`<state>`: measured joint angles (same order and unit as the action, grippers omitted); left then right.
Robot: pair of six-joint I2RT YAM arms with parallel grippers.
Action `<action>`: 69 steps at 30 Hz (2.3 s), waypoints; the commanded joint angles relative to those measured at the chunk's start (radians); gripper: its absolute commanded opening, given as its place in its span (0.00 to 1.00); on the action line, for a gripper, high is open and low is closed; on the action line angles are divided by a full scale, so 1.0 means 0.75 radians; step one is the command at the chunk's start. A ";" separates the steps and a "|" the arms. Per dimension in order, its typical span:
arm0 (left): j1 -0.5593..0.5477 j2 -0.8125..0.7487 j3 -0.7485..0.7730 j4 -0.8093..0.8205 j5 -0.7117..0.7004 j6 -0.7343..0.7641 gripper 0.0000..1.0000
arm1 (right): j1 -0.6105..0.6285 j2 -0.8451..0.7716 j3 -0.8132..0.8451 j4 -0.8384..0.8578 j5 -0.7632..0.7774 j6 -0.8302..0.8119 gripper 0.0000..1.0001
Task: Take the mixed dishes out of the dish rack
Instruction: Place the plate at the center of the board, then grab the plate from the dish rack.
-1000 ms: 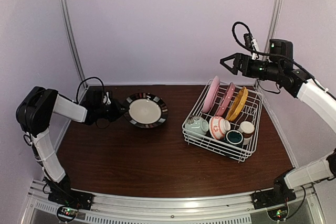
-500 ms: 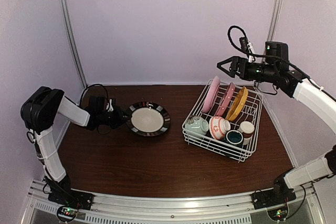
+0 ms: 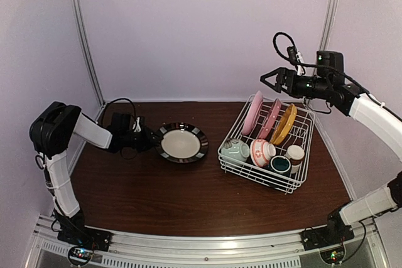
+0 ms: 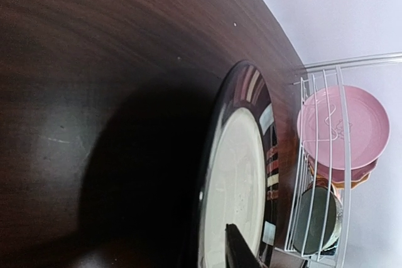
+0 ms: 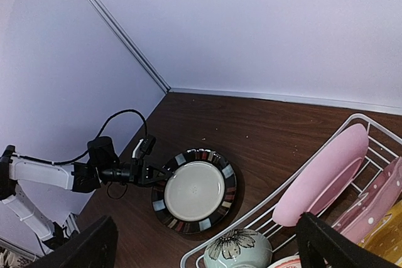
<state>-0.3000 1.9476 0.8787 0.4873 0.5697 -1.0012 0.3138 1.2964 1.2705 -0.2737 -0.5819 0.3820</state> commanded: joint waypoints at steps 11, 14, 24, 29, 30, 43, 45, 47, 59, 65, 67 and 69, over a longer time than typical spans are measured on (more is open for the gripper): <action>-0.046 0.018 0.119 -0.170 -0.068 0.134 0.52 | -0.013 0.035 0.067 -0.102 0.122 0.025 1.00; -0.070 0.018 0.157 -0.268 -0.130 0.185 0.58 | -0.013 0.037 0.075 -0.127 0.158 0.023 1.00; -0.144 -0.037 0.308 -0.642 -0.462 0.366 0.98 | -0.017 0.001 0.119 -0.296 0.498 -0.035 1.00; -0.165 -0.089 0.373 -0.810 -0.609 0.432 0.97 | -0.028 -0.100 0.055 -0.258 0.627 0.002 1.00; -0.169 -0.103 0.385 -0.837 -0.643 0.444 0.97 | -0.032 -0.110 0.047 -0.254 0.629 0.000 1.00; -0.179 -0.573 0.225 -0.783 -1.078 0.375 0.98 | -0.045 -0.008 0.123 -0.534 0.830 0.195 1.00; -0.179 -0.597 0.264 -0.863 -1.099 0.362 0.98 | -0.046 0.009 0.135 -0.596 0.882 0.258 0.98; -0.181 -0.634 0.265 -0.868 -1.107 0.359 0.97 | -0.046 0.039 0.151 -0.647 0.918 0.307 0.97; -0.203 -0.817 0.249 -0.907 -1.205 0.383 0.97 | -0.055 0.168 0.090 -0.635 0.892 0.468 0.84; -0.203 -0.868 0.236 -0.914 -1.219 0.376 0.97 | -0.064 0.248 0.087 -0.619 0.909 0.504 0.80; -0.204 -0.877 0.234 -0.914 -1.222 0.374 0.97 | -0.068 0.276 0.087 -0.617 0.906 0.516 0.79; -0.203 -0.885 0.233 -0.915 -1.222 0.374 0.97 | -0.072 0.300 0.086 -0.614 0.899 0.527 0.77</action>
<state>-0.4469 1.3056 1.0645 -0.2008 -0.3233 -0.7235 0.2699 1.4887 1.3506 -0.7410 0.0834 0.7444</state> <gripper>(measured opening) 0.974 0.782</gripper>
